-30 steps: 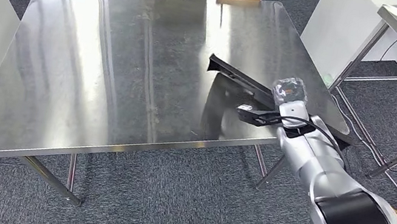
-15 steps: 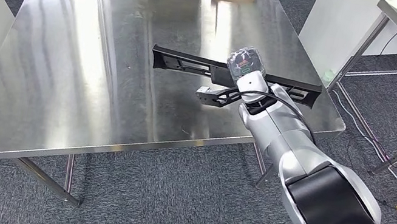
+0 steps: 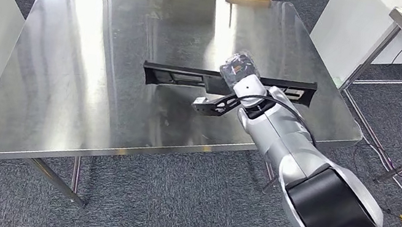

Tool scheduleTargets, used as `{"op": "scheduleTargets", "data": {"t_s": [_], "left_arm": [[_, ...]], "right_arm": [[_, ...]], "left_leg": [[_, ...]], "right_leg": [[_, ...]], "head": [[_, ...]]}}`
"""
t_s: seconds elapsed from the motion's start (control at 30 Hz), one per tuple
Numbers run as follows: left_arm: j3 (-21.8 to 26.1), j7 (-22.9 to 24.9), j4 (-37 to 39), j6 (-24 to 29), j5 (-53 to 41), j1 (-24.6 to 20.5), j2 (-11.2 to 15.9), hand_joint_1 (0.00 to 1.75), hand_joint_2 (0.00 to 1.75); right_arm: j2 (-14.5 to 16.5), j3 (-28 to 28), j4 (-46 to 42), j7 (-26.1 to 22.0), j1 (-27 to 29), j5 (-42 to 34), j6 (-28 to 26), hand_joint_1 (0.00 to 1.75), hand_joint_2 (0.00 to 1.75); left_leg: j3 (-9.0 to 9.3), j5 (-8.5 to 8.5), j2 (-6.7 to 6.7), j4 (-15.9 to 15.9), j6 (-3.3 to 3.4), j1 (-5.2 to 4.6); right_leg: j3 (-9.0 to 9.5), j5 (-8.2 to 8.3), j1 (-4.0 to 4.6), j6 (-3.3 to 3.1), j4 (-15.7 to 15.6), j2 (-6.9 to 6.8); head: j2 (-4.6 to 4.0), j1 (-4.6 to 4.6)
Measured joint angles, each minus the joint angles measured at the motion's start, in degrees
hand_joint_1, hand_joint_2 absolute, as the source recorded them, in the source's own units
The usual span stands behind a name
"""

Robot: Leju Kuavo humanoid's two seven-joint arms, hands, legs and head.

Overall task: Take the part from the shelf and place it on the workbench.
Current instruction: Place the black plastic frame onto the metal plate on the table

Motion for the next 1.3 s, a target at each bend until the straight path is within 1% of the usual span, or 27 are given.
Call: {"op": "scheduleTargets", "data": {"t_s": [0.03, 0.07, 0.1, 0.13, 0.17, 0.23, 0.27, 0.3, 0.33, 0.37, 0.4, 0.43, 0.47, 0.5, 0.53, 0.57, 0.6, 0.63, 0.67, 0.77, 0.83, 0.97, 1.2, 1.27, 1.3], "left_arm": [[-0.15, 0.13, -0.01, -0.41, -0.42, -0.09, -0.03, 0.00, 1.75], [-0.32, 0.25, -0.02, -0.87, -0.79, -0.21, -0.04, 0.00, 1.75], [-0.48, 0.32, -0.02, -1.28, -1.10, -0.36, -0.04, 0.00, 1.75], [-0.65, 0.34, -0.03, -1.63, -1.38, -0.50, -0.02, 0.00, 1.75], [-0.82, 0.34, -0.05, -1.98, -1.61, -0.59, -0.01, 0.00, 1.75], [-1.05, 0.26, -0.13, -2.72, -1.81, -0.66, 0.04, 0.00, 1.75], [-1.10, 0.15, -0.16, -3.08, -1.79, -0.67, 0.05, 0.00, 1.75], [-1.11, 0.01, -0.20, -3.37, -1.69, -0.69, 0.09, 0.00, 1.75], [-1.13, -0.15, -0.21, -3.59, -1.59, -0.69, 0.14, 0.00, 1.75], [-1.13, -0.33, -0.22, -3.79, -1.51, -0.66, 0.22, 0.00, 1.75], [-1.13, -0.52, -0.22, -3.99, -1.45, -0.61, 0.29, 0.00, 1.75], [-1.13, -0.70, -0.22, -4.15, -1.44, -0.56, 0.33, 0.00, 1.75], [-1.11, -0.87, -0.24, -4.27, -1.44, -0.52, 0.36, 0.00, 1.31], [-1.10, -1.00, -0.25, -4.34, -1.44, -0.52, 0.40, 0.00, 0.87], [-1.08, -1.08, -0.27, -4.34, -1.42, -0.53, 0.46, 0.00, 0.44], [-1.05, -1.10, -0.28, -4.30, -1.41, -0.57, 0.55, 0.00, 0.00], [-1.03, -1.03, -0.29, -4.28, -1.40, -0.61, 0.63, 0.00, 0.00], [-1.01, -0.91, -0.30, -4.30, -1.42, -0.63, 0.69, 0.00, 0.00], [-1.00, -0.75, -0.30, -4.38, -1.48, -0.65, 0.70, 0.00, 0.00], [-1.01, -0.20, -0.31, -4.76, -1.89, -0.61, 0.67, 0.00, 0.00], [-1.02, 0.12, -0.31, -4.91, -2.16, -0.62, 0.70, 0.00, 0.00], [-1.02, 0.55, -0.31, -5.42, -2.61, -0.63, 0.77, 0.00, 0.00], [-0.97, 0.78, -0.31, -5.77, -2.64, -0.62, 0.85, 0.00, 0.00], [-0.84, 0.69, -0.31, -5.77, -2.67, -0.56, 0.89, 0.00, 0.00], [-0.66, 0.55, -0.31, -5.77, -2.70, -0.47, 0.89, 0.00, 0.00]], "right_arm": [[0.41, 0.85, 0.25, -0.72, 0.28, 0.00, -0.49, 1.75, 1.75], [0.85, 1.75, 0.51, -1.27, 0.56, 0.01, -1.04, 1.75, 1.75], [1.32, 2.63, 0.75, -1.63, 0.95, 0.01, -1.56, 1.75, 1.75], [1.71, 3.50, 1.00, -1.83, 1.47, 0.01, -2.14, 1.75, 1.75], [2.05, 4.35, 1.22, -1.92, 2.06, 0.01, -2.76, 1.75, 1.75], [2.64, 5.93, 1.59, -1.87, 3.13, 0.01, -3.96, 1.75, 1.75], [2.91, 6.63, 1.76, -1.72, 3.50, 0.01, -4.58, 1.75, 1.75], [3.13, 7.27, 1.92, -1.49, 3.87, 0.01, -5.20, 1.75, 1.75], [3.27, 7.88, 2.08, -1.17, 4.28, 0.01, -5.87, 1.31, 1.31], [3.35, 8.48, 2.25, -0.83, 4.73, 0.01, -6.51, 0.87, 0.87], [3.39, 9.06, 2.41, -0.56, 5.23, 0.01, -7.05, 0.44, 0.44], [3.38, 9.56, 2.59, -0.33, 5.80, 0.01, -7.47, 0.00, 0.00], [3.37, 9.99, 2.77, -0.11, 6.40, 0.01, -7.77, 0.00, 0.00], [3.37, 10.33, 2.91, 0.13, 6.97, 0.01, -7.97, 0.00, 0.00], [3.35, 10.61, 3.02, 0.45, 7.44, 0.01, -8.21, 0.00, 0.00], [3.32, 10.80, 3.07, 0.83, 7.69, 0.01, -8.46, 0.00, 0.00], [3.24, 10.90, 3.09, 1.21, 7.79, 0.01, -8.71, 0.00, 0.00], [3.12, 10.96, 3.10, 1.56, 7.87, 0.01, -8.94, 0.00, 0.00], [2.96, 10.99, 3.12, 1.88, 7.99, 0.01, -9.09, 0.00, 0.00], [2.23, 11.08, 3.14, 2.62, 8.60, 0.01, -9.38, 0.00, 0.00], [1.74, 11.09, 3.14, 3.09, 8.93, 0.01, -9.61, 0.00, 0.00], [0.67, 10.53, 3.04, 4.13, 9.71, 0.01, -10.75, 0.00, 0.00], [-0.31, 8.67, 2.19, 5.43, 10.42, -0.03, -12.90, 0.00, 0.00], [-0.51, 7.16, 0.93, 6.34, 10.99, -0.12, -16.03, 0.00, 0.00], [-0.66, 5.49, -0.59, 6.65, 11.65, -0.20, -18.19, 0.00, 0.00]], "left_leg": [[-0.03, -0.09, -0.03, 0.16, -0.13, -0.05], [-0.12, -0.25, -0.03, 0.36, -0.35, -0.20], [-0.20, -0.39, -0.01, 0.54, -0.58, -0.31], [-0.25, -0.48, 0.01, 0.66, -0.80, -0.34], [-0.28, -0.52, 0.02, 0.69, -1.02, -0.33], [-0.41, -0.80, 0.03, 0.92, -1.55, -0.05], [-0.81, -1.49, 0.05, 1.77, -1.93, 0.09], [-1.72, -2.77, 0.08, 3.75, -2.36, 0.27], [-3.15, -4.45, 0.12, 6.84, -2.78, 0.49], [-4.86, -6.20, 0.17, 10.58, -3.17, 0.72], [-6.48, -7.47, 0.22, 13.95, -3.46, 0.94], [-7.45, -7.83, 0.26, 15.85, -3.67, 1.13], [-7.35, -7.14, 0.29, 15.56, -3.79, 1.30], [-6.22, -5.66, 0.31, 13.26, -3.83, 1.44], [-4.25, -3.79, 0.33, 9.49, -3.83, 1.56], [-2.13, -2.48, 0.34, 5.61, -3.78, 1.54], [-0.52, -1.69, 0.28, 2.76, -3.61, 1.46], [0.48, -1.37, 0.22, 1.02, -3.46, 1.36], [0.78, -1.46, 0.15, 0.51, -3.33, 1.21], [0.79, -1.22, -0.03, 0.45, -2.97, 0.67], [0.78, -1.22, -0.08, 0.46, -2.56, 0.33], [0.70, -1.20, -0.07, 0.46, -2.05, 0.20], [0.65, -1.16, -0.06, 0.48, -1.73, 0.03], [0.64, -1.15, -0.05, 0.48, -1.72, 0.04], [0.65, -1.15, -0.05, 0.48, -1.72, 0.04]], "right_leg": [[1.92, 1.55, 0.00, 0.21, -4.20, -0.05], [3.73, 2.83, 0.11, 0.21, -7.74, -0.07], [4.98, 3.68, 0.14, 0.04, -10.21, -0.08], [5.58, 4.01, 0.22, -0.24, -11.31, -0.09], [5.72, 4.10, 0.35, -0.51, -11.31, -0.06], [5.93, 4.30, 0.07, -1.04, -11.57, -0.04], [6.07, 4.38, -0.12, -1.32, -11.72, -0.03], [6.21, 4.45, -0.34, -1.57, -11.86, -0.03], [6.26, 4.44, -0.38, -1.69, -11.88, -0.02], [6.27, 4.42, -0.42, -1.78, -11.87, -0.02], [6.28, 4.41, -0.42, -1.79, -11.86, -0.01], [6.28, 4.40, -0.44, -1.79, -11.85, 0.00], [6.29, 4.40, -0.48, -1.78, -11.84, 0.01], [6.30, 4.40, -0.54, -1.77, -11.82, 0.02], [6.31, 4.40, -0.60, -1.73, -11.81, 0.03], [6.25, 4.40, -0.51, -1.63, -11.79, 0.05], [6.17, 4.43, -0.40, -1.44, -11.78, 0.06], [6.05, 4.41, -0.22, -1.22, -11.72, 0.07], [5.96, 4.40, 0.13, -1.03, -11.70, 0.06], [6.08, 4.42, 0.31, -0.84, -11.85, -0.05], [6.20, 4.56, 0.09, -0.62, -12.12, -0.10], [6.40, 4.85, -0.03, -0.17, -12.64, -0.10], [6.45, 5.02, -0.16, 0.12, -12.82, -0.10], [6.45, 5.03, -0.16, 0.23, -12.82, -0.10], [6.45, 5.02, -0.15, 0.30, -12.82, -0.09]], "head": [[0.00, 0.01], [0.00, -0.01], [0.00, -0.04], [0.00, -0.05], [0.00, -0.07], [0.00, -0.08], [0.00, -0.13], [0.00, -0.17], [0.00, -0.21], [0.00, -0.25], [0.00, -0.25], [0.00, -0.26], [0.00, -0.26], [0.00, -0.26], [0.00, -0.26], [0.00, -0.26], [0.00, -0.22], [0.00, -0.19], [0.00, -0.12], [0.00, 0.03], [0.00, 0.03], [0.00, 0.03], [0.00, 0.03], [0.00, 0.03], [0.00, 0.03]]}}
